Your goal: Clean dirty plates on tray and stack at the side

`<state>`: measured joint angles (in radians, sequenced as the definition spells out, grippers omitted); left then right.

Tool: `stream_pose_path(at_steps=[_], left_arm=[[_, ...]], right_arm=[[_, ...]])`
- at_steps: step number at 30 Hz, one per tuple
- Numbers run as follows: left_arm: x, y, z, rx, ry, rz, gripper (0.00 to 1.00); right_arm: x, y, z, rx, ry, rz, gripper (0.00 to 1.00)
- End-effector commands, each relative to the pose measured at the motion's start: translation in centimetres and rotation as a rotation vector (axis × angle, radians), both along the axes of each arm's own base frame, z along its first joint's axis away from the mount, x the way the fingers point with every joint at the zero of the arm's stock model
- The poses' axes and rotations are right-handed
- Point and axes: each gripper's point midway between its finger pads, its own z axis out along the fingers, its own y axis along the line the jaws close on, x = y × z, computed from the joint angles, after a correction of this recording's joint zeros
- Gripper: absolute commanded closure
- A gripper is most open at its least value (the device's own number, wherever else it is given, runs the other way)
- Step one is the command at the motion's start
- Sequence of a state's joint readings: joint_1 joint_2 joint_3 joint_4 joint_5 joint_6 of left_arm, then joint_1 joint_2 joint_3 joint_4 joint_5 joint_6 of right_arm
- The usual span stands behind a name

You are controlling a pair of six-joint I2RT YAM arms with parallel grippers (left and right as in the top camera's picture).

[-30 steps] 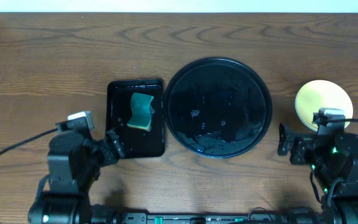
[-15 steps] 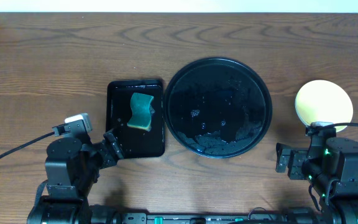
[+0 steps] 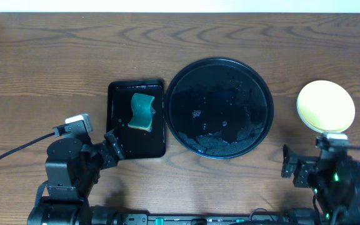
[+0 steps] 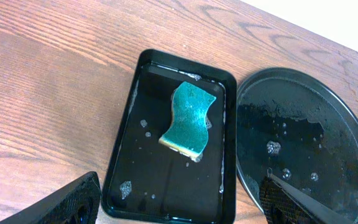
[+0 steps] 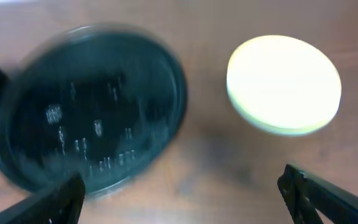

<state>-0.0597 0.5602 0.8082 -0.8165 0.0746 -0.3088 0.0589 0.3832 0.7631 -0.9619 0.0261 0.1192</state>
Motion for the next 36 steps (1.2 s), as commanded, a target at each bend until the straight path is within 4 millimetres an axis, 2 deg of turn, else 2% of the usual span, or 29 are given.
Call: stream_pose_path(at_steps=[1,9,16,24,29,32,36], left_arm=[[0.0,0.3,-0.5,0.024,0.009,0.0,0.18],[0.0,0.3,-0.5,0.024,0.009,0.0,0.18],[0.0,0.3,-0.5,0.024,0.009,0.0,0.18],[0.0,0.3,-0.5,0.024,0.009,0.0,0.18],[0.0,0.3,-0.5,0.024,0.009,0.0,0.18],[0.0,0.3,-0.5,0.024,0.009,0.0,0.18],[0.0,0.3,-0.5,0.024,0.009,0.0,0.18]], right_arm=[[0.4,0.2,-0.4,-0.005,-0.104,0.013,0.01],[3.8,0.9,-0.1,0.026,-0.46,0.038,0.01],[5.0,0.9,0.1,0.024,-0.665,0.039,0.01],[5.9,1.0,-2.2,-0.063,-0.688,0.06,0.01],[6.1,1.0,-4.6,-0.132,-0.6,0.085,0.01],[6.0,1.1,-6.9,-0.152,-0.506,0.103,0.01],[6.0,1.1,-6.7,-0.151,-0.515,0.105,0.01]])
